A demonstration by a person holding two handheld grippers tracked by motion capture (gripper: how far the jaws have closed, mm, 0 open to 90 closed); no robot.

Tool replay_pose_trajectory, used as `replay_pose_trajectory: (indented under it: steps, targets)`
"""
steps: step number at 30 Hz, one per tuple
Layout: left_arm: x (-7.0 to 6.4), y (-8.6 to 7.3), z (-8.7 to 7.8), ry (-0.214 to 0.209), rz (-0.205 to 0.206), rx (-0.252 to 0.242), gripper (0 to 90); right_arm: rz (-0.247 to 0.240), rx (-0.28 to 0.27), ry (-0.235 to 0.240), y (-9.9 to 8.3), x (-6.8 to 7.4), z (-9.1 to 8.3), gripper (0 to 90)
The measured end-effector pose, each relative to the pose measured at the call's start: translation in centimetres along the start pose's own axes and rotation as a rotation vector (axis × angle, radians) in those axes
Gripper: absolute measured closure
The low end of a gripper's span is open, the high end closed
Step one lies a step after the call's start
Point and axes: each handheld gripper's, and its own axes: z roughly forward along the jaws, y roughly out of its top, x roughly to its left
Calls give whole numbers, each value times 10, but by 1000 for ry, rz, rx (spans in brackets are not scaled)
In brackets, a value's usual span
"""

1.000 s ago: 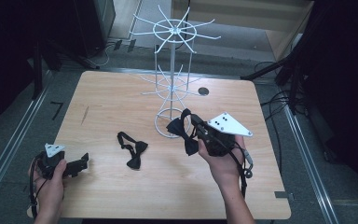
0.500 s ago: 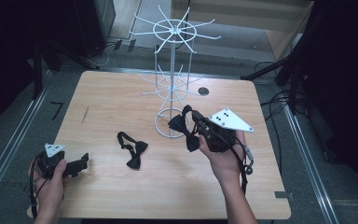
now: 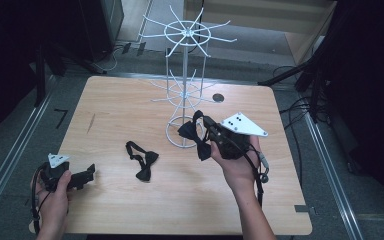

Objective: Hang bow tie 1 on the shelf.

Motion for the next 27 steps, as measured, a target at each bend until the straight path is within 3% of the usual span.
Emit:
replay_pose_trajectory:
  steps: [27]
  targets:
    - [0, 0, 0, -2, -3, 5, 0, 8, 7, -1, 9, -7, 15, 900]
